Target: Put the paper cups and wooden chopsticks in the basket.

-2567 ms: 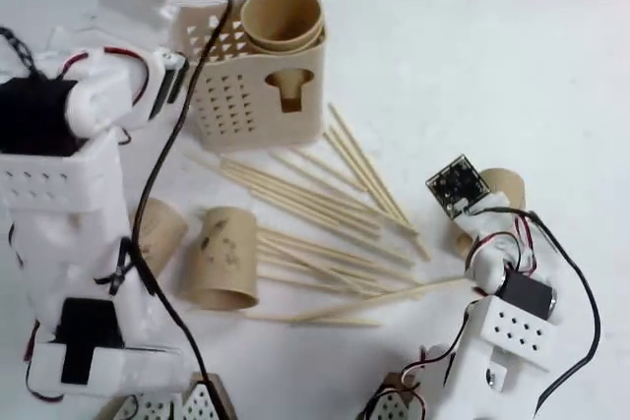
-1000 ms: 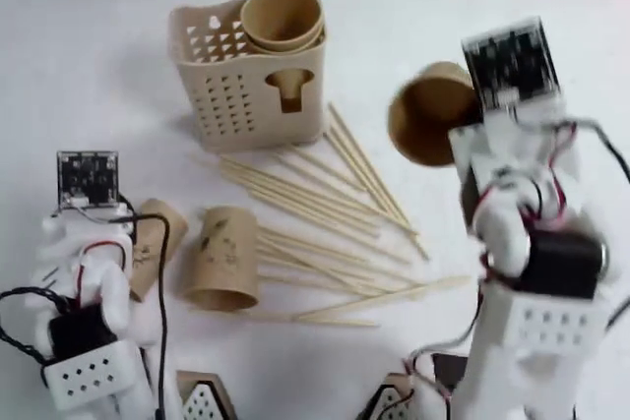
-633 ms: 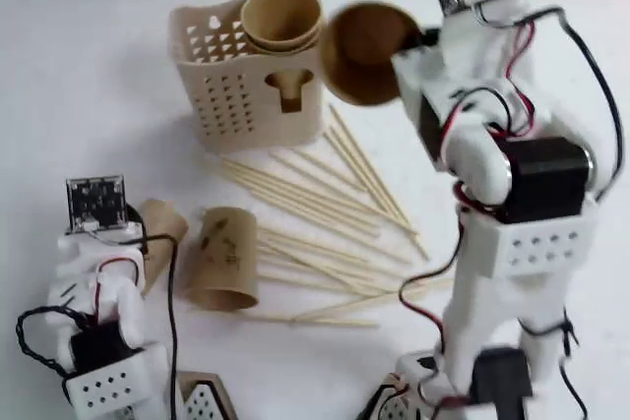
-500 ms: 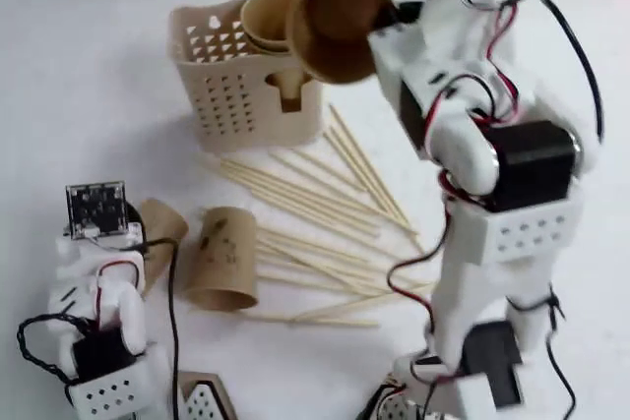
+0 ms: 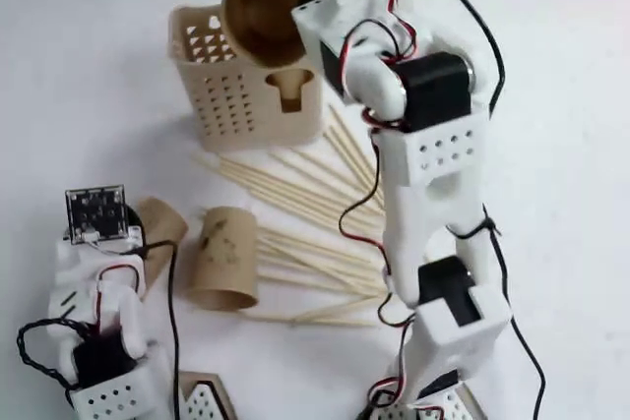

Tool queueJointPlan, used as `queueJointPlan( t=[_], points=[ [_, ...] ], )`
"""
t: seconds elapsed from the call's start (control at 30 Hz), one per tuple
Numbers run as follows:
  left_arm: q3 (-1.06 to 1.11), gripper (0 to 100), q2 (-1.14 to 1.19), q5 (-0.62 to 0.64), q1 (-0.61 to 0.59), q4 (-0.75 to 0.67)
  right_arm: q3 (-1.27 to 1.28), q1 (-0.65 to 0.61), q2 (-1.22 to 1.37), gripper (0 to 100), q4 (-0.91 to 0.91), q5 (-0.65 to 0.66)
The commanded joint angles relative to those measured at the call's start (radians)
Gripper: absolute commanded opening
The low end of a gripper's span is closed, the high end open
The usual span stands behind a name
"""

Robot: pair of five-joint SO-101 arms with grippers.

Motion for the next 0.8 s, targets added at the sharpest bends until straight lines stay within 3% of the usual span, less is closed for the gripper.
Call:
queueJointPlan(
  t=[0.0, 0.23, 0.47, 0.77],
  points=[
    [-0.008, 14, -0.013, 0.009, -0.004, 0.002, -0.037, 0.013, 0.013, 2.2, -0.021, -0.026],
    [-0.008, 14, -0.013, 0.009, -0.004, 0.002, -0.037, 0.021, 0.044, 3.6, -0.027, -0.029],
    [-0.006, 14, -0.013, 0.008, -0.004, 0.003, -0.026, 0.015, 0.051, 25.1, -0.130, -0.031],
    [-0.006, 14, -0.013, 0.008, -0.004, 0.003, -0.037, 0.015, 0.199, 26.2, -0.305, -0.031]
  ],
)
